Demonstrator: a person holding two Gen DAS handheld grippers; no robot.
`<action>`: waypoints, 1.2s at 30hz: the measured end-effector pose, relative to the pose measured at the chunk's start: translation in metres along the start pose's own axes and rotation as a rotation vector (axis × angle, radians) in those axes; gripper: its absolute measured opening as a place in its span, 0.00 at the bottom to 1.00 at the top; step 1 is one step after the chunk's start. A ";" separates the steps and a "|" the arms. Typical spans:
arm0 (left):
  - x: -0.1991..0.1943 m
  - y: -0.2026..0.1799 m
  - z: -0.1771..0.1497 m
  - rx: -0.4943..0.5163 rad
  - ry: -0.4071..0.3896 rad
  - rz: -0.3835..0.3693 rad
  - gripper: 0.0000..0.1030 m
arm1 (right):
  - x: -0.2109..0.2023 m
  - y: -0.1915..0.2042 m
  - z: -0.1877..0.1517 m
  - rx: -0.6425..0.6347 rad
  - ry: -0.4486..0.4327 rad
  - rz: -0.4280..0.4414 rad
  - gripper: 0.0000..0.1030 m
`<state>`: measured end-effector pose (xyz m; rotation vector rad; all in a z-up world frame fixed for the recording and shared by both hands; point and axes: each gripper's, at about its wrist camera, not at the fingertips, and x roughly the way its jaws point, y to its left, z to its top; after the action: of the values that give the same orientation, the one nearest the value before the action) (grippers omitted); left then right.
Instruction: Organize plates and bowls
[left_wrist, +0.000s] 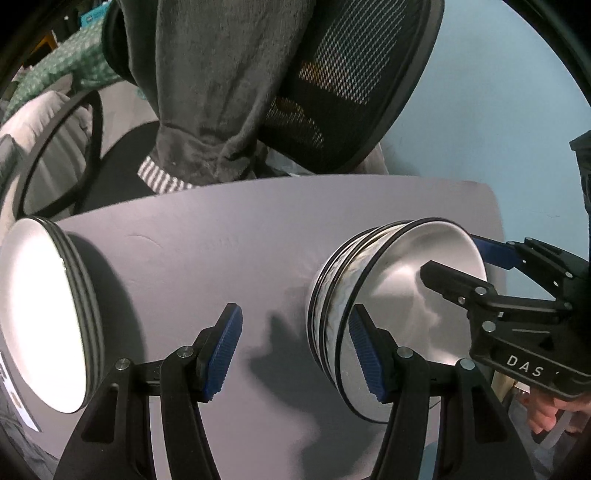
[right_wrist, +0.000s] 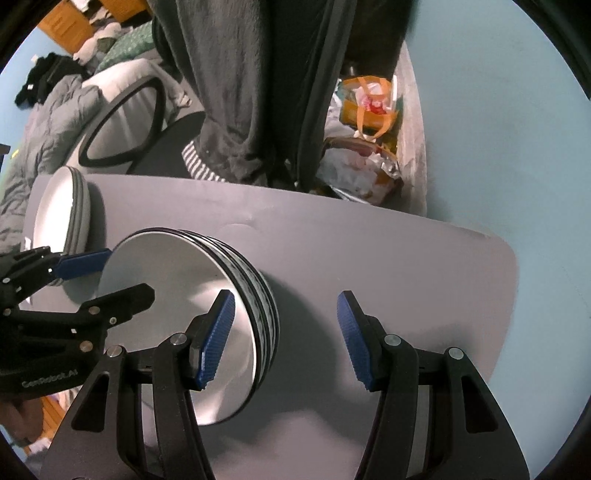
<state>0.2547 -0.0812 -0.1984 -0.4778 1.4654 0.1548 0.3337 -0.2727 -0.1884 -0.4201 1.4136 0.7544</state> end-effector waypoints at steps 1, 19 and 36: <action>0.003 0.001 0.000 -0.004 0.008 -0.005 0.59 | 0.002 0.000 0.001 -0.003 0.005 0.000 0.55; 0.021 0.000 0.001 0.006 0.052 -0.104 0.47 | 0.016 0.003 0.005 0.009 0.041 0.107 0.44; 0.023 0.003 -0.010 -0.037 0.094 -0.160 0.34 | 0.019 0.010 0.002 -0.023 0.098 0.134 0.35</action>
<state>0.2467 -0.0867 -0.2214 -0.6368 1.5108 0.0330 0.3280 -0.2600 -0.2046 -0.3874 1.5373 0.8686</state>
